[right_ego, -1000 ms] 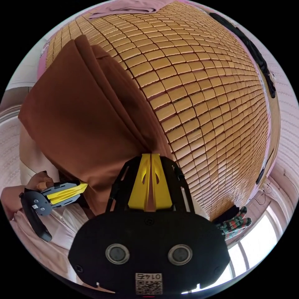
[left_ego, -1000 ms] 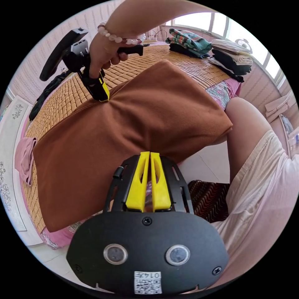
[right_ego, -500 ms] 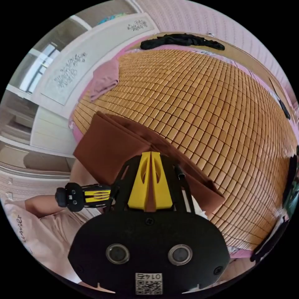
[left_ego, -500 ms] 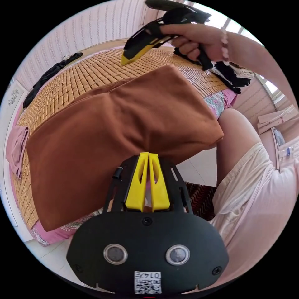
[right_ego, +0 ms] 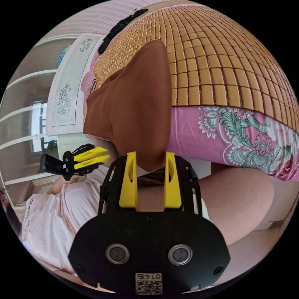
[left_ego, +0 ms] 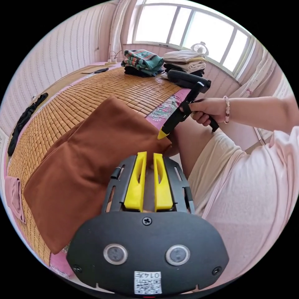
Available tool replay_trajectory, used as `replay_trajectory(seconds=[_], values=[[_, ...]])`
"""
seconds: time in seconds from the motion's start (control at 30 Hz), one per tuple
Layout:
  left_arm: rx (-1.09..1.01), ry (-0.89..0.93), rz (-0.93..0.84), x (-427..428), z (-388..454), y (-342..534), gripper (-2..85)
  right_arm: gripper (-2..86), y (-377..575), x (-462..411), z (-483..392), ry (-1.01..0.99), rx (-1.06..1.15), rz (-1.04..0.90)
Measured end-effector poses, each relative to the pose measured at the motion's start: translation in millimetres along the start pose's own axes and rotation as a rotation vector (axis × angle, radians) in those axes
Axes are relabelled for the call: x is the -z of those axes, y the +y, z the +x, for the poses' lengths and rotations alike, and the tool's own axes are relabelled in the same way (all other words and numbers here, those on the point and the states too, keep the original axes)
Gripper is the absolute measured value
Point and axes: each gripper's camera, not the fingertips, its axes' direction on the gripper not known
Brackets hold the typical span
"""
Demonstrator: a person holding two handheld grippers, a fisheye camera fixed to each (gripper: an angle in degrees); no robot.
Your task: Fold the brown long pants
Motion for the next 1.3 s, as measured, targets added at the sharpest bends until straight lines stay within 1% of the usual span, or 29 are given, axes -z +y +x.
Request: replay_trajectory(seconds=[0.1,0.17,0.23,0.33,0.4,0.43,0.47,0.5,0.53,0.6,0.67,0.7,0.73,0.77,0.83,0.9,0.93,0.97,1.0,1.03,1.1,1.2,1.3], values=[[-0.056,-0.021,-0.024,-6.3,16.4,-8.1,10.7,10.5,1.0,-7.9,15.5,0.011,-0.006,-0.04],[-0.082,-0.044,-0.082,-13.1,27.5,-15.7,14.0,7.8,1.5,-3.5,26.8,-0.003,-0.014,-0.056],[-0.119,-0.056,-0.125,-17.5,37.0,-19.6,14.6,5.4,4.3,3.3,30.8,-0.016,0.02,-0.054],[-0.166,-0.069,-0.129,-19.7,53.8,-23.5,15.3,3.9,16.7,23.2,23.8,-0.083,0.126,0.01],[-0.18,-0.117,-0.107,-19.0,61.3,-25.4,13.9,3.9,25.3,40.0,17.0,-0.238,0.194,0.092],[-0.175,-0.186,-0.064,-13.5,64.7,-25.5,11.1,4.2,28.3,46.4,13.4,-0.286,0.208,0.127],[-0.172,-0.291,-0.055,-8.9,66.7,-25.6,7.0,5.4,30.4,50.6,8.2,-0.259,0.241,0.139],[-0.187,-0.334,-0.062,-7.7,67.4,-25.3,6.0,5.9,31.0,52.3,6.1,-0.247,0.262,0.138],[-0.213,-0.334,-0.069,-4.5,66.4,-23.7,3.9,7.1,31.8,56.7,6.2,-0.244,0.283,0.142],[-0.148,-0.305,-0.052,3.0,54.3,-20.6,2.7,7.9,33.0,66.2,17.4,-0.292,0.291,0.168],[-0.046,-0.214,-0.035,11.2,36.6,-16.2,1.9,9.0,35.5,82.8,52.7,-0.39,0.217,0.297],[-0.035,-0.205,-0.033,12.6,34.9,-14.8,1.8,10.6,36.1,86.3,63.0,-0.406,0.182,0.338],[-0.031,-0.209,-0.023,16.1,34.8,-11.3,1.6,13.8,35.7,90.2,80.4,-0.389,0.112,0.401],[-0.041,-0.219,-0.011,19.4,37.0,-7.7,1.4,17.2,31.6,89.7,91.6,-0.33,0.043,0.416],[-0.048,-0.211,-0.013,22.7,38.7,-4.0,1.3,20.6,19.8,83.9,96.8,-0.254,0.013,0.393],[-0.047,-0.204,-0.014,25.5,39.4,-1.3,1.2,21.1,6.0,76.5,97.4,-0.287,0.01,0.364],[-0.051,-0.206,-0.017,26.4,40.3,0.2,1.2,18.5,-3.2,70.9,97.0,-0.311,0.009,0.345],[-0.053,-0.205,-0.024,26.4,41.0,1.5,1.2,13.3,-12.4,63.3,97.5,-0.308,0.008,0.31],[-0.056,-0.204,-0.028,26.3,41.4,2.1,1.2,11.0,-16.9,58.7,98.3,-0.318,0.017,0.278],[-0.06,-0.207,-0.036,26.1,41.8,2.8,1.2,6.4,-22.5,51.8,101.0,-0.358,0.035,0.233],[-0.061,-0.211,-0.038,28.0,40.3,2.3,1.2,4.8,-19.3,51.7,109.0,-0.38,0.029,0.232],[-0.078,-0.15,0.006,39.9,38.5,-5.5,1.4,3.7,-0.1,68.3,127.8,-0.397,0.042,0.259],[-0.179,-0.069,0.096,52.8,51.7,-21.2,1.7,3.2,29.3,95.3,148.8,-0.463,0.045,0.33]])
